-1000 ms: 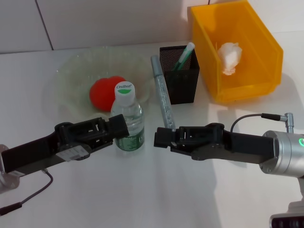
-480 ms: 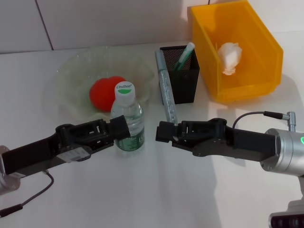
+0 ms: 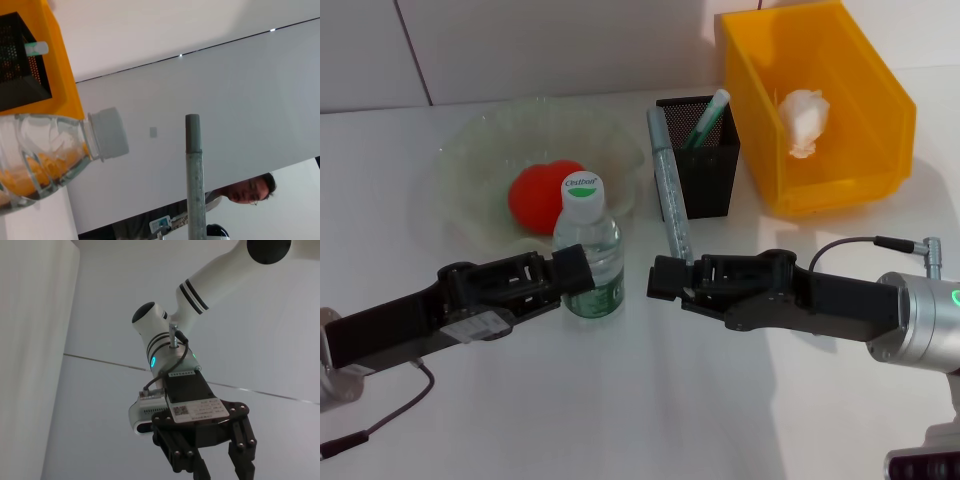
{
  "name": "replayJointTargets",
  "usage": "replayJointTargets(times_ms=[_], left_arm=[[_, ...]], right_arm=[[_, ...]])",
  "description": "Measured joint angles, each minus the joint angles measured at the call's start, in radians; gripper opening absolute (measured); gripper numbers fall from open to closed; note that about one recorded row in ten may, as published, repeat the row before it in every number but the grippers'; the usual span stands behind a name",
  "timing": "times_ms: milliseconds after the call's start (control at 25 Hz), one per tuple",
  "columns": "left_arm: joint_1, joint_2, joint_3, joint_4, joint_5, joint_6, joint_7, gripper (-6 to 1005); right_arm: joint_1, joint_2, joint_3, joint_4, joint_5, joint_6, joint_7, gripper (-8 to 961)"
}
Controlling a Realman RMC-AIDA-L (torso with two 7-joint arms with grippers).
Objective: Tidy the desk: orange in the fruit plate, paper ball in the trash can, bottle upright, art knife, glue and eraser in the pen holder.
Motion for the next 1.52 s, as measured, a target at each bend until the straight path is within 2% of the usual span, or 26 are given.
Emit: replayJointTargets(times_ms=[1520], left_arm=[[0.032, -0.023, 0.002, 0.036, 0.019, 0.009, 0.026, 366]], right_arm=[[-0.027, -0.001, 0.003, 0.030, 0.085, -0.031, 0.009, 164]])
